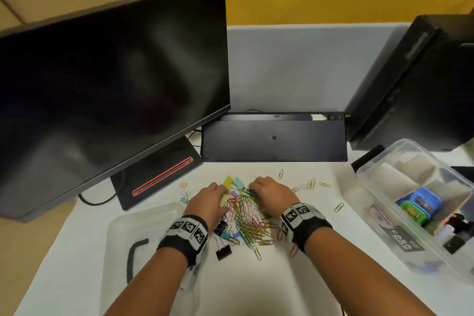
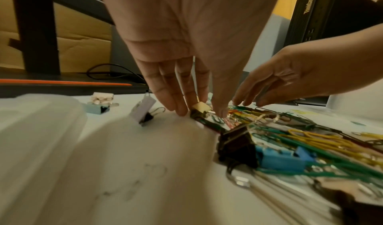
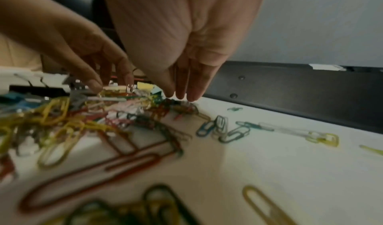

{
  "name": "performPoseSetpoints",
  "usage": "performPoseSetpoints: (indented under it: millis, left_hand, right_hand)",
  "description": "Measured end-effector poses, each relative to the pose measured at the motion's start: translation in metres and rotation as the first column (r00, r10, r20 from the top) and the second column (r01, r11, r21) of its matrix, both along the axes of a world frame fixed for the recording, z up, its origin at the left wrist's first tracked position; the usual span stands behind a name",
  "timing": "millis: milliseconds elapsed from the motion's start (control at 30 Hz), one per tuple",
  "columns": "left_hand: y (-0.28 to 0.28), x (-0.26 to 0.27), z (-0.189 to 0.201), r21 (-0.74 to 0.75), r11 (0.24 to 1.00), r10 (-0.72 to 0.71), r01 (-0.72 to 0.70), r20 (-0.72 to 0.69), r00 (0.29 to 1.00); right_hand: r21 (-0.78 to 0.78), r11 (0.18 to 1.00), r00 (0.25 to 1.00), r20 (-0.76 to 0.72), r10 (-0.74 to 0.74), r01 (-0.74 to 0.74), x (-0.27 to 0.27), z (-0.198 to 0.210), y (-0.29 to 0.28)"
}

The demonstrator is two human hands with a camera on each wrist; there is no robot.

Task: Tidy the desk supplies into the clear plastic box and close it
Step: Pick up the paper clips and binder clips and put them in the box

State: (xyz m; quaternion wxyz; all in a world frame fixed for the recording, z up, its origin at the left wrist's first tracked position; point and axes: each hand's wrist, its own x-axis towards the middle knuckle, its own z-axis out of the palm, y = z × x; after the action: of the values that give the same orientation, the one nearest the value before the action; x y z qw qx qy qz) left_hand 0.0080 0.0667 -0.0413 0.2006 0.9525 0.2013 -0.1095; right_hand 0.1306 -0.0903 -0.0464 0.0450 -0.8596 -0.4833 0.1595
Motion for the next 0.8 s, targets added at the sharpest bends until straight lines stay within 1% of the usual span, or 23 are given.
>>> performPoseSetpoints:
  millis: [133,267,367,400,467,500,567,600,633,667,733,767,800]
  left_hand:
    - [0.002,-0.002,-0.010,-0.013,1.000,0.021,-0.021,0.039,0.999]
    - [0.004,-0.009,-0.012,-0.079,0.997,0.023,-0.017,0.077,0.997]
    - [0.005,-0.016,-0.008,-0.127,0.992,0.026,-0.012,0.110,0.994]
    - [0.007,-0.019,-0.006,-0.140,0.990,0.031,-0.014,0.123,0.992]
    - [0.011,-0.024,-0.001,-0.195,0.980,0.069,-0.039,0.151,0.986]
    - [0.013,-0.027,0.001,-0.226,0.972,0.095,-0.057,0.163,0.982]
    - [0.019,-0.030,0.006,-0.280,0.955,0.152,-0.097,0.181,0.972]
    - [0.022,-0.031,0.008,-0.304,0.944,0.191,-0.128,0.187,0.964]
    - [0.025,-0.030,0.010,-0.327,0.931,0.232,-0.163,0.185,0.955]
    - [0.027,-0.029,0.012,-0.353,0.915,0.270,-0.195,0.176,0.947]
    - [0.034,-0.023,0.015,-0.401,0.887,0.315,-0.229,0.162,0.935]
    - [0.037,-0.018,0.016,-0.418,0.880,0.315,-0.227,0.153,0.937]
    - [0.040,-0.013,0.016,-0.432,0.875,0.304,-0.220,0.137,0.943]
  right_hand:
    - [0.047,0.998,0.999,0.012,-0.031,0.031,-0.001,-0.014,-0.001]
    - [0.141,0.972,0.981,-0.054,-0.184,0.190,-0.001,-0.016,-0.003]
    - [0.186,0.930,0.946,-0.125,-0.299,0.318,0.001,-0.013,-0.006]
    - [0.217,0.901,0.922,-0.193,-0.337,0.375,0.001,-0.009,-0.006]
    - [0.280,0.815,0.841,-0.365,-0.399,0.508,0.002,-0.004,-0.005]
    - [0.293,0.761,0.782,-0.462,-0.418,0.579,0.002,-0.001,-0.003]
    - [0.265,0.676,0.653,-0.634,-0.415,0.687,0.001,0.007,0.002]
    - [0.253,0.655,0.605,-0.696,-0.387,0.711,0.000,0.010,0.006]
    - [0.247,0.666,0.595,-0.717,-0.363,0.704,0.000,0.012,0.012]
    - [0.238,0.720,0.641,-0.681,-0.355,0.652,0.000,0.014,0.017]
    - [0.153,0.872,0.792,-0.512,-0.332,0.465,0.000,0.017,0.032]
    - [0.085,0.925,0.849,-0.435,-0.301,0.371,-0.001,0.018,0.038]
    - [0.023,0.959,0.895,-0.365,-0.256,0.283,-0.002,0.017,0.044]
